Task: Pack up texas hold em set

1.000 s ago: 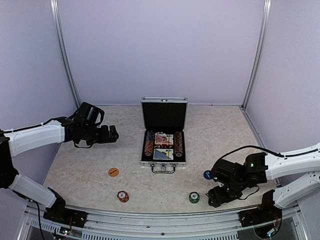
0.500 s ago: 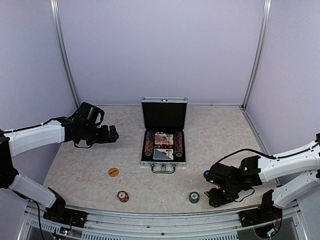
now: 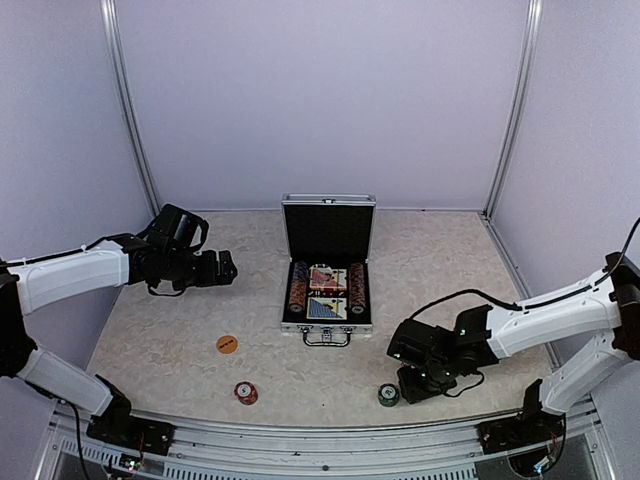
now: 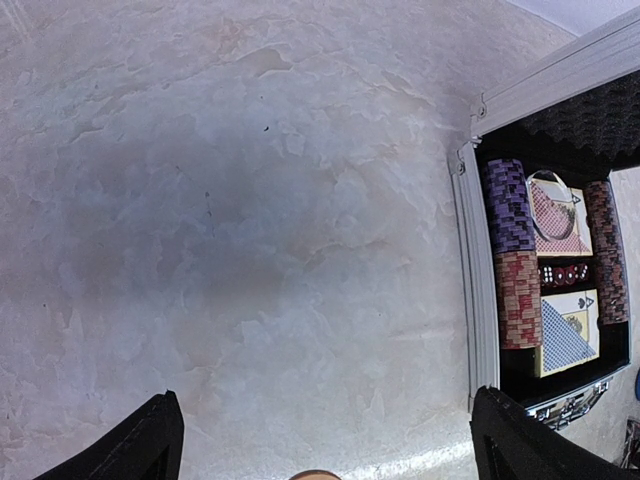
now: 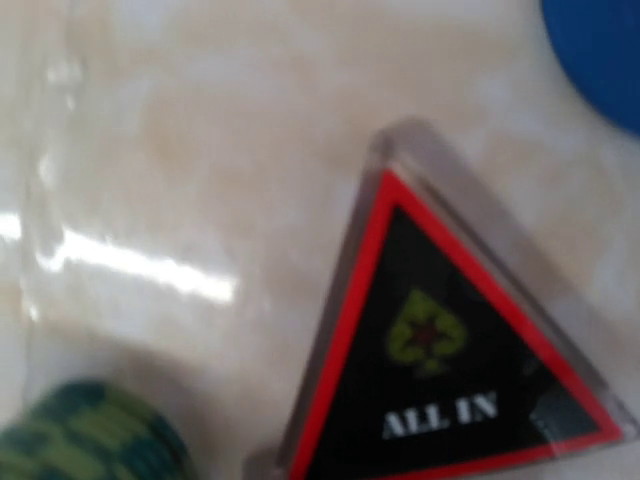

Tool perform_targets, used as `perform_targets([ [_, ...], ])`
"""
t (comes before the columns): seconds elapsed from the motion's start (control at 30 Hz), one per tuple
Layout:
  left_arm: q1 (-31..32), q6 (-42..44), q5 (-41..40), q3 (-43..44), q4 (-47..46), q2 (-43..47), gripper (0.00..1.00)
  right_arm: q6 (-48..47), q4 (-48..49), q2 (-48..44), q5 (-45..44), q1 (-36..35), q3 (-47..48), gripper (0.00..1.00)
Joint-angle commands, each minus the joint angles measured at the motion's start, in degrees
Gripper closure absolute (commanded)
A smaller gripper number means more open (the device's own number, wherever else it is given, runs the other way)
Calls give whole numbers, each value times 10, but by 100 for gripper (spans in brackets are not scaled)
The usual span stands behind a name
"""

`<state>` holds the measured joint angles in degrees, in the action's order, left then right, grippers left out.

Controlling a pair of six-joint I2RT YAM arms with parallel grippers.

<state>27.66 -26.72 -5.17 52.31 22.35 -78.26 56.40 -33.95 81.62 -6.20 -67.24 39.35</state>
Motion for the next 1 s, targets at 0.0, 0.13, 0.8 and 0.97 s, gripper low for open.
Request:
perform_targets([
  [0.0,-5,0,-5,-3,-3,12,1,-19,-27,34,-41,-5,25,70],
  [0.13,-5,0,-5,-3,-4,13,1,-23,-67,8,-41,-5,31,67],
  [0.8,-5,-1,2,-2,-6,7,1,-149,-154,-15,-88,5,60,0],
  [0.97,-5,-2,2,-3,-7,7,1,-158,-134,-31,-76,38,49,1],
])
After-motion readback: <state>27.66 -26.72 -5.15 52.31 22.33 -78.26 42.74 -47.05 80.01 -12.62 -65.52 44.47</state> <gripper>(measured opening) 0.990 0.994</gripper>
